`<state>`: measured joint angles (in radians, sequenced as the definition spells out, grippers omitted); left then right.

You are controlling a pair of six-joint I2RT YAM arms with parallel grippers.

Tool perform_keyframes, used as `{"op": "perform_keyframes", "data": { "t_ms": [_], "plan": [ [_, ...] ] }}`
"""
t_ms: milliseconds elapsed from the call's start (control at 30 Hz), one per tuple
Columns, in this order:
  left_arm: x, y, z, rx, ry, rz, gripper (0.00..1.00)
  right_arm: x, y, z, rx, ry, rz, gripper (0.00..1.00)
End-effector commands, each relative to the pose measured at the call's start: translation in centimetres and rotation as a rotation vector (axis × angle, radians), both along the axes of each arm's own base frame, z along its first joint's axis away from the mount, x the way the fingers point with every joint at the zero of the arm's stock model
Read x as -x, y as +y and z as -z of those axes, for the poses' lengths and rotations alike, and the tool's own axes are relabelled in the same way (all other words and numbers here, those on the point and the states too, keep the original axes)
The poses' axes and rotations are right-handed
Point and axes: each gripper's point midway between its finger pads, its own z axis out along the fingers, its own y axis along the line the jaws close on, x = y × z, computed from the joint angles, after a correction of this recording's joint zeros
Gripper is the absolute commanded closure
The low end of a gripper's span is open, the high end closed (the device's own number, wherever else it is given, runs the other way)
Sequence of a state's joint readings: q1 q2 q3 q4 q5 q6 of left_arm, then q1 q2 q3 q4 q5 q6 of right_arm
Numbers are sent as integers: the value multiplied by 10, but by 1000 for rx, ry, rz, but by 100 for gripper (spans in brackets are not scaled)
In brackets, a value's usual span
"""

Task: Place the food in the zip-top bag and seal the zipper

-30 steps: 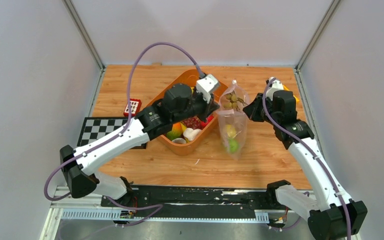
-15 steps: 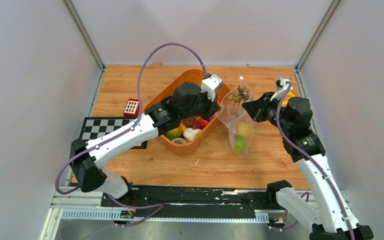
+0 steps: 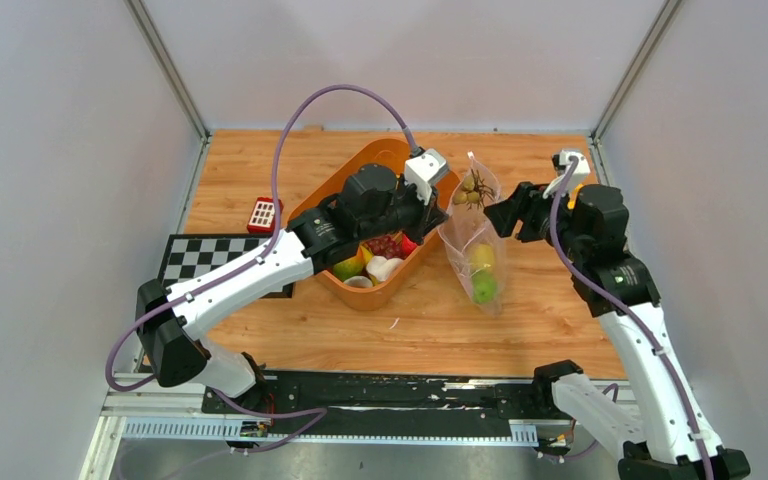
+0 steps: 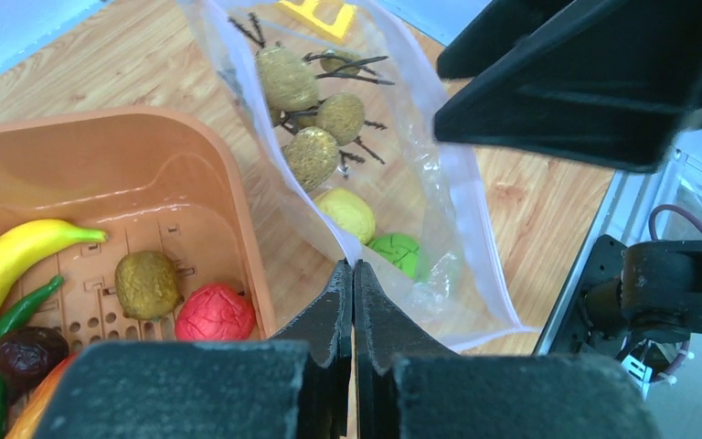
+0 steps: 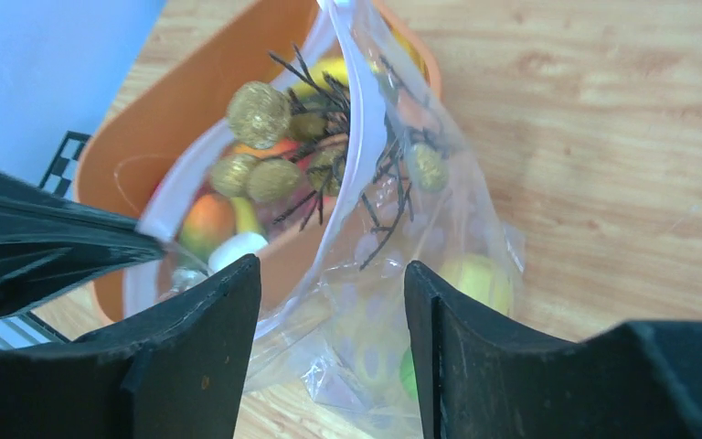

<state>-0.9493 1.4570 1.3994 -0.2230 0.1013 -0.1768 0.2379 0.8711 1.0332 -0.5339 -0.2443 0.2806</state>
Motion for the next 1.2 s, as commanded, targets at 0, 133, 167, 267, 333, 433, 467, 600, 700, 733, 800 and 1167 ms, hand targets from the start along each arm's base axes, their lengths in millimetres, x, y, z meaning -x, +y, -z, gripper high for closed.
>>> {"op": "perform_keyframes", "data": {
  "t_ms": [0,133,167,267,333,433,467,600,700,733,800,1167],
  "plan": [
    [3,-1,-37,85,-72,21,100,8,-2,-75,4,-212,-30,40],
    [4,-3,-43,99,-74,29,100,5,11,-95,-12,-249,-102,38],
    [4,-3,-43,101,-74,32,100,5,18,-97,-18,-259,-145,37],
    [6,-6,-45,109,-70,44,100,-3,32,-93,-25,-236,-218,36],
    [6,-7,-45,111,-65,49,100,-10,37,-87,-15,-212,-245,36],
    [7,-7,-46,112,-64,52,100,-17,44,-79,16,-218,-273,39],
    [8,-8,-45,112,-62,57,100,-17,47,-78,27,-226,-291,40],
    [9,-10,-46,115,-57,71,100,-26,48,-67,68,-196,-292,47],
    [10,-10,-47,115,-56,71,100,-34,41,-60,108,-208,-248,53],
    [10,-10,-47,115,-57,72,100,-37,38,-56,128,-207,-233,55],
    [11,-10,-49,117,-59,74,100,-41,35,-50,158,-204,-226,57],
    [11,-11,-48,116,-59,80,100,-50,46,-40,129,-216,-266,69]
  ]
}}
